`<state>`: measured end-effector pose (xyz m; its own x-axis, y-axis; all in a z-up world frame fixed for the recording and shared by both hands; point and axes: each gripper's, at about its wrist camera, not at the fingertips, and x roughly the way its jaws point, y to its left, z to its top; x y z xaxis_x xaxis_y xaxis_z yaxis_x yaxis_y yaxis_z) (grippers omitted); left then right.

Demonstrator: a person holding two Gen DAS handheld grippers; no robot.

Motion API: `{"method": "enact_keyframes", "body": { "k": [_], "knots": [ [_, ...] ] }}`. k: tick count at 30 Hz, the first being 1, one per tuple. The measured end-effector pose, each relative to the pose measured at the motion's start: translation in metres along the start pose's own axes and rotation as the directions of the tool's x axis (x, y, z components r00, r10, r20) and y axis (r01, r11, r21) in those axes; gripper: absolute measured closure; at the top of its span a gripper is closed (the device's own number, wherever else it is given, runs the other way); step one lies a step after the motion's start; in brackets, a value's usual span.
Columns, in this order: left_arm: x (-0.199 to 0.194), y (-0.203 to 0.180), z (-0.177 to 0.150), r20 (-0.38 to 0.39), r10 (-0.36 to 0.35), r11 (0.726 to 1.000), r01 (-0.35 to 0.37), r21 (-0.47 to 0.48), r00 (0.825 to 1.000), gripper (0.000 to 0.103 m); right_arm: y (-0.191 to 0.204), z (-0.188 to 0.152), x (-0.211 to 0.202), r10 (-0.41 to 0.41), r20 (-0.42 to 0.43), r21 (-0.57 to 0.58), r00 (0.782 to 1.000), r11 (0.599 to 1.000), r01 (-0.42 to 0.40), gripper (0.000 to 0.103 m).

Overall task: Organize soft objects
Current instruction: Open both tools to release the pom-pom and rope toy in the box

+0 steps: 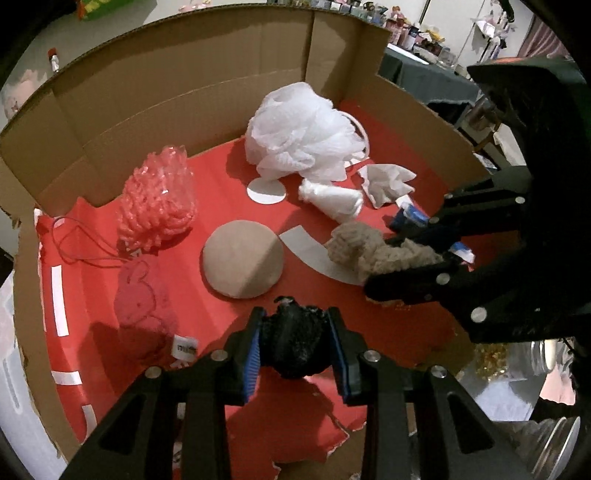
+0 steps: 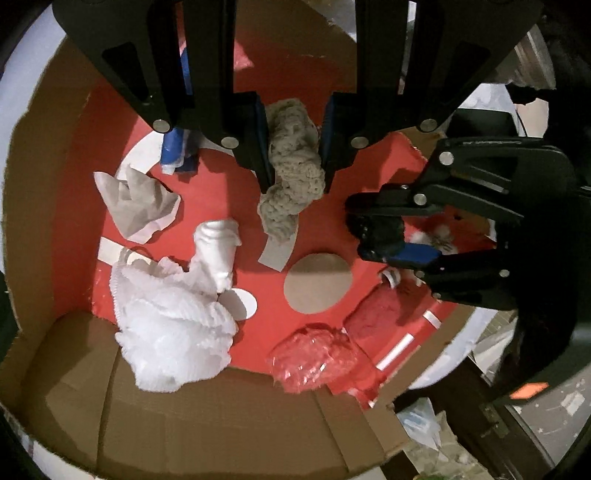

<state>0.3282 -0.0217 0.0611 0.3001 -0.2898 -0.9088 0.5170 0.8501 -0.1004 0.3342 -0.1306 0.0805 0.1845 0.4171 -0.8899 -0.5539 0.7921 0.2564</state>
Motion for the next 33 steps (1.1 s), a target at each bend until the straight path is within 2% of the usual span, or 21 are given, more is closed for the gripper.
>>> {"method": "enact_keyframes", "body": {
  "k": [8, 17, 20, 29, 31, 33],
  "knots": [
    [0.006, 0.005, 0.000, -0.032, 0.006, 1.000, -0.007, -0.012, 0.999, 0.065, -0.002, 0.003, 0.011, -0.024, -0.044, -0.003, 0.999, 1.000, 0.024, 0.080],
    [0.008, 0.006, -0.001, -0.033, 0.016, 1.000, -0.017, -0.009, 0.999, 0.062, 0.000, 0.005, 0.013, -0.069, -0.033, -0.013, 0.997, 0.998, 0.069, 0.080],
    [0.008, 0.006, -0.002, -0.033, 0.018, 1.000, -0.018, -0.008, 0.999, 0.057, 0.002, 0.005, 0.012, -0.082, -0.028, -0.018, 0.996, 0.997, 0.081, 0.079],
    [0.010, 0.004, 0.000, -0.032, 0.025, 1.000, -0.026, -0.015, 0.999, 0.056, 0.000, 0.003, 0.010, -0.101, -0.021, -0.017, 0.995, 0.995, 0.100, 0.078],
    [0.010, 0.005, 0.000, -0.031, 0.028, 0.999, -0.028, -0.015, 0.999, 0.054, -0.002, 0.002, 0.009, -0.101, -0.021, -0.014, 0.995, 0.995, 0.101, 0.077],
    [0.008, 0.005, -0.001, -0.028, 0.028, 0.999, -0.029, -0.015, 0.999, 0.052, -0.002, 0.002, 0.008, -0.111, -0.020, -0.018, 0.994, 0.994, 0.111, 0.070]
  ]
}}
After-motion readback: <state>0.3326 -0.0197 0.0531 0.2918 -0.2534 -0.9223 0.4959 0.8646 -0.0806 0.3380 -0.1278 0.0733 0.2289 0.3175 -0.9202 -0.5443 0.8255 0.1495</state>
